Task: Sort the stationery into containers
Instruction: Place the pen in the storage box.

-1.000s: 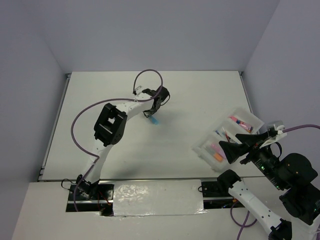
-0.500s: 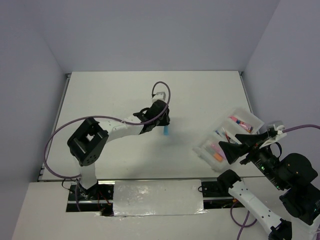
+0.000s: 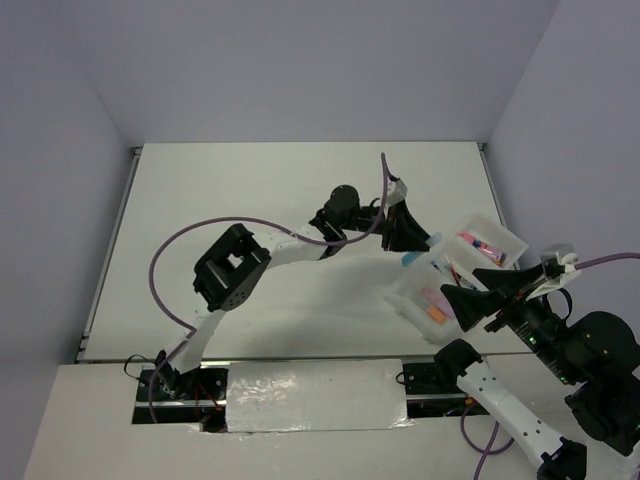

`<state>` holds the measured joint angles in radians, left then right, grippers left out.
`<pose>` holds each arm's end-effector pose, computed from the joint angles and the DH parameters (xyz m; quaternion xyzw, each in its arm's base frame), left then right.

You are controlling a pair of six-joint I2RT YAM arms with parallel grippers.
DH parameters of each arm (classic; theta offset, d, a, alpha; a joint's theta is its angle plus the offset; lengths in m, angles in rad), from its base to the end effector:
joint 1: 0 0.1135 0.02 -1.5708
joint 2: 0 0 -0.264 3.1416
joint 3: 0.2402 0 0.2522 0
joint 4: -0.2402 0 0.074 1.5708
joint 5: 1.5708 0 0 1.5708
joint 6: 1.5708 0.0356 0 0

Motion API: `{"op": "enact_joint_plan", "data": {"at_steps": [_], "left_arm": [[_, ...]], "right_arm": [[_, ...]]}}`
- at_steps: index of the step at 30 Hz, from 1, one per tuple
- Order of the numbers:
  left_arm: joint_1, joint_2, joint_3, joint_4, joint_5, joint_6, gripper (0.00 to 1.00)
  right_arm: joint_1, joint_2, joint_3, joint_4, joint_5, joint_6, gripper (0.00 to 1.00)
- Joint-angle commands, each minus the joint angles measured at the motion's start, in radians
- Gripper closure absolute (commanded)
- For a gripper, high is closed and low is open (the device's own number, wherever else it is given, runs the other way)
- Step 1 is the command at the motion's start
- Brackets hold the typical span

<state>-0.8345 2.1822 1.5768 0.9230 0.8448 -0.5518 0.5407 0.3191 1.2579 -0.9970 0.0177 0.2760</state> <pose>0.3160 -0.3883 0.2701 0.4041 0.4827 -0.6570 0.4147 -0.0211 -0.0134 0.4230 -0.0900 0.7218 0.2666 0.6323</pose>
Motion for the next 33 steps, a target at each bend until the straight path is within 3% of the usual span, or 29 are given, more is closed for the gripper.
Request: {"op": "enact_joint_plan", "data": {"at_steps": [1, 4, 7, 10, 17, 19, 21, 22, 24, 30, 32, 33], "left_arm": [[-0.061, 0.062, 0.093, 0.225, 0.255, -0.011, 0.98], [-0.098, 0.068, 0.121, 0.058, 0.260, 0.136, 0.93], [-0.126, 0.054, 0.137, -0.177, 0.231, 0.385, 0.89], [-0.141, 0.051, 0.160, -0.343, 0.185, 0.513, 0.86], [-0.146, 0.073, 0.166, -0.417, 0.123, 0.592, 0.71], [-0.146, 0.073, 0.157, -0.412, 0.093, 0.589, 0.58], [-0.146, 0.073, 0.157, -0.412, 0.062, 0.595, 0.39], [-0.146, 0.071, 0.158, -0.411, 0.050, 0.592, 0.34], [-0.146, 0.062, 0.167, -0.409, 0.030, 0.583, 0.01], [-0.138, -0.082, 0.071, -0.372, -0.154, 0.602, 0.01], [-0.129, -0.178, 0.013, -0.343, -0.284, 0.589, 0.01], [-0.111, -0.212, -0.045, -0.328, -0.428, 0.560, 0.01]], "right_arm": [[0.004, 0.005, 0.044, -0.001, 0.001, 0.000, 0.10], [0.005, 0.003, 0.066, -0.025, 0.016, -0.006, 0.10], [0.004, -0.002, 0.077, -0.031, 0.019, -0.011, 0.10], [0.004, -0.003, 0.072, -0.031, 0.016, -0.009, 0.10], [0.004, -0.006, 0.049, -0.015, 0.007, -0.003, 0.10], [0.004, -0.003, 0.049, -0.012, 0.007, -0.001, 0.10], [0.004, 0.003, 0.051, -0.014, 0.004, -0.003, 0.10], [0.004, 0.005, 0.051, -0.014, 0.004, -0.003, 0.11], [0.002, 0.006, 0.051, -0.011, 0.004, -0.001, 0.11], [0.004, 0.021, 0.060, -0.003, -0.001, -0.006, 0.11], [0.002, 0.028, 0.063, -0.002, 0.001, -0.008, 0.11], [0.004, 0.029, 0.063, 0.003, 0.002, -0.011, 0.11]]}}
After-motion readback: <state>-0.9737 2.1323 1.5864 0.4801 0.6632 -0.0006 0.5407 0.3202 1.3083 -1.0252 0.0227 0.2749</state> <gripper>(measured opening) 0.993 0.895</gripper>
